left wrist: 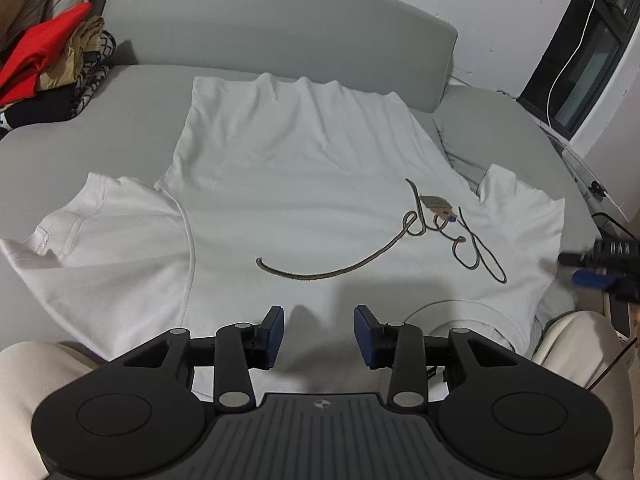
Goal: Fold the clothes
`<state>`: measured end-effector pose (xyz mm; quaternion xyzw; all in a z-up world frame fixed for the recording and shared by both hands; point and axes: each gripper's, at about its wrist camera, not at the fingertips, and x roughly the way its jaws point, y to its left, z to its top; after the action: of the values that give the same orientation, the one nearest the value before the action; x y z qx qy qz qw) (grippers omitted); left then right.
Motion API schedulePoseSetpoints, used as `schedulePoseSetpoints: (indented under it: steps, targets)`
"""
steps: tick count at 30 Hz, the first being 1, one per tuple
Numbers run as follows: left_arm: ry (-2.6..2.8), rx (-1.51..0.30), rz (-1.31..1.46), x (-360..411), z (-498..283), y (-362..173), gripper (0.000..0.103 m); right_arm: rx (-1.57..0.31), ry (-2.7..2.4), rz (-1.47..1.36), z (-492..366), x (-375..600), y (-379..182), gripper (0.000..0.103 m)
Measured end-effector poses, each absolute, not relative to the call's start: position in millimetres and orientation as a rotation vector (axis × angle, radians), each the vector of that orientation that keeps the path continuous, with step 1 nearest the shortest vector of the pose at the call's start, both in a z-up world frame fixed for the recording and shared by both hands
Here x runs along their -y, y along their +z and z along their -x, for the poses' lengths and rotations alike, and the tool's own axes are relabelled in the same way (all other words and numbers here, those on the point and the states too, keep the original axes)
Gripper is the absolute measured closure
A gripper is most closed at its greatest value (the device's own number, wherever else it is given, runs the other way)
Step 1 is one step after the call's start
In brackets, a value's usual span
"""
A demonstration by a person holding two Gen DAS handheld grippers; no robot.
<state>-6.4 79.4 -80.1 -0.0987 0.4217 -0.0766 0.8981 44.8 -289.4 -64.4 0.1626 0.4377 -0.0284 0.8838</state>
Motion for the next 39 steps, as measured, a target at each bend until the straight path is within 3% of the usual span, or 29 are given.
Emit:
schedulePoseSetpoints:
  steps: [2,3,5,12,17,19,20,22,24,25,27,33,39]
  targets:
    - [-0.155,-0.872,0.19,-74,3,-84,0.075,-0.972,0.077,-0.356,-42,278,-70,0.061]
    - [-0.164,-0.872,0.183,-70,0,-87,0.08,-0.993,0.125,-0.354,-43,271,-74,0.071]
    - [-0.191,-0.879,0.156,-60,-3,-93,0.085,-1.009,0.178,-0.301,-46,254,-81,0.076]
    - [-0.286,-0.917,0.056,-35,15,-115,0.089,-1.034,0.215,-0.053,-45,218,-107,0.077]
    - [-0.351,-1.098,0.022,-31,33,-132,0.089,-1.179,0.186,0.028,-18,219,-112,0.079]
    - [-0.336,-1.173,0.032,-32,32,-141,0.091,-1.236,0.176,0.03,-8,221,-117,0.095]
    - [-0.332,-1.179,0.034,-32,33,-142,0.091,-1.258,0.171,0.037,-3,221,-119,0.094]
    - [-0.33,-1.128,0.027,-34,34,-127,0.09,-1.248,0.177,-0.006,2,220,-110,0.082]
    - [-0.325,-1.06,0.026,-37,34,-108,0.085,-1.182,0.218,-0.065,5,222,-90,0.055]
    - [-0.316,-1.026,0.038,-41,32,-97,0.08,-1.134,0.229,-0.068,6,221,-78,0.051]
    - [-0.294,-0.957,0.086,-51,27,-72,0.064,-1.033,0.236,-0.047,8,220,-50,0.046]
    - [-0.203,-0.754,0.269,-93,-7,6,0.039,-0.829,0.268,-0.151,-13,232,30,0.024]
    - [-0.093,-0.682,0.385,-139,-75,34,0.038,-0.716,0.254,-0.209,-73,241,86,0.015]
